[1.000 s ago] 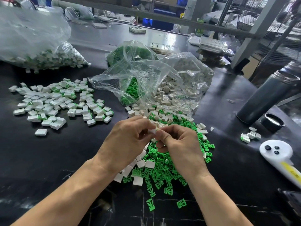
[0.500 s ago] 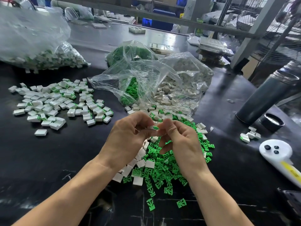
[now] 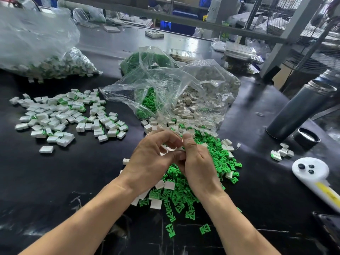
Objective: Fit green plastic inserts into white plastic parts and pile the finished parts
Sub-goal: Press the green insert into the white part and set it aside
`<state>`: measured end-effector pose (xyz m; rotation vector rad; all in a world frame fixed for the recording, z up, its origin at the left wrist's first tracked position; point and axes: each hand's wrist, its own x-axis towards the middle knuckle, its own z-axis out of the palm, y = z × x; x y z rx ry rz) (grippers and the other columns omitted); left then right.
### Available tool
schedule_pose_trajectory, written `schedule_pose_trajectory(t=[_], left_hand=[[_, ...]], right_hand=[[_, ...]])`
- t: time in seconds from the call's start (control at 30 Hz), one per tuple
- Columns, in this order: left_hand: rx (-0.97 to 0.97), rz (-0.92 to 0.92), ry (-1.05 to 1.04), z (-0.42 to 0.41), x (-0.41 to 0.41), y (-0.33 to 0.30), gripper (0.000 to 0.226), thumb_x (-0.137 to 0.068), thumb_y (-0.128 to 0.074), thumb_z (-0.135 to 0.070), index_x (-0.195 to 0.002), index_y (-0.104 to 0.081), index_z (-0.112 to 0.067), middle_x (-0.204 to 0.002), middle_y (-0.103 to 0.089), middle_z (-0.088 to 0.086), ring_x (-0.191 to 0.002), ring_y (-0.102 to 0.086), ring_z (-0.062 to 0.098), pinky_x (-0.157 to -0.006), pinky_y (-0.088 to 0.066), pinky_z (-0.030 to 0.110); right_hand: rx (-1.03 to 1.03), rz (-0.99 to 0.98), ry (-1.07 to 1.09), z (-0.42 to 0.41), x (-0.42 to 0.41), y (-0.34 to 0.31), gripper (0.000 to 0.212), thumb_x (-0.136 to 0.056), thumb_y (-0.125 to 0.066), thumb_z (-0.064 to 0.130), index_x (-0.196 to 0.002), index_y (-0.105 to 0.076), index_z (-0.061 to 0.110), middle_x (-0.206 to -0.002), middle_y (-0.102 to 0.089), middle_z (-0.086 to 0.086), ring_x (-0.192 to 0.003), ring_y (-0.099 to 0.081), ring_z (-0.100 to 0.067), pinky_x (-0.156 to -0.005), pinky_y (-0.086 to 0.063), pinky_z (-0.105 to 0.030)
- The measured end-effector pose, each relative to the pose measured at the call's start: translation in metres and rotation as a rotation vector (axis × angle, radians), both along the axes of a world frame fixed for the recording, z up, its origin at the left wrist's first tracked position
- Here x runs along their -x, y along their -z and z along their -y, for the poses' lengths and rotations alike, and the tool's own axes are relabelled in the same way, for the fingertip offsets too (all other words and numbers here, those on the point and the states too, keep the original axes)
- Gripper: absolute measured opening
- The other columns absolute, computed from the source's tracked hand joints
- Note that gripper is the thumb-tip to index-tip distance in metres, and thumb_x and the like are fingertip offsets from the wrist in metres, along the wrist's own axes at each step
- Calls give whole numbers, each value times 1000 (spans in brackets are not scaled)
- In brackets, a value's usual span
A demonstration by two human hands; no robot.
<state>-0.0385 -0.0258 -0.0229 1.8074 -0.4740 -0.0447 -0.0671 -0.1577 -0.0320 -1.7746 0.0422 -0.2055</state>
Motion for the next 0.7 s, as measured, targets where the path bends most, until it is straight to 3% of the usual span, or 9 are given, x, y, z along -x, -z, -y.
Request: schedule_pose_trajectory(t=[0.1,0.17,0.3,0.43,0.6,0.7], left_hand=[[36,-25,23,2,2,0,10,-85,-81,-19,-92,-74,-20,-96,-72,-5,-80,-68,18,-79,-58,45],[67,-45,33,3,3,-1,12,-85,-81,-22,-94,-74,-19,-94,-74,-3,-79,-68,26,-77,-58,49],[85,-50,42,2,4,0,11,-86,-80,-22,-94,-74,-18,-94,-75,-2,-80,-70,30,-76,-58,52],[102,-57,42,2,3,1,10,-87,-80,-21,-94,-74,-18,-93,-76,-1,-81,-72,28,-76,-59,51],[130,-70,48,2,0,4,8,-88,-80,-18,-94,-75,-17,-93,-77,1,-83,-73,33,-78,-60,54],[141,-64,31,1,-2,8,8,-86,-81,-19,-91,-75,-20,-90,-77,-1,-84,-74,24,-76,-61,39]], right_hand=[[24,13,14,0,-2,1,60,-109,-28,54,-75,-76,43,-62,-66,24,-65,-65,6,-63,-49,-12],[50,26,45,0,-1,0,60,-109,-28,50,-69,-72,47,-62,-64,28,-65,-63,7,-63,-46,-8],[69,34,86,0,-2,2,55,-105,-27,49,-79,-75,40,-75,-71,23,-81,-69,1,-69,-47,-10],[74,69,122,-2,-2,0,56,-106,-29,42,-70,-72,42,-74,-70,28,-78,-67,6,-63,-44,-4],[89,106,159,-3,-6,1,53,-101,-29,44,-67,-70,36,-72,-70,28,-74,-67,4,-59,-43,-7],[108,118,168,-5,-9,2,53,-98,-29,44,-65,-68,34,-66,-68,28,-69,-66,4,-57,-42,-9]])
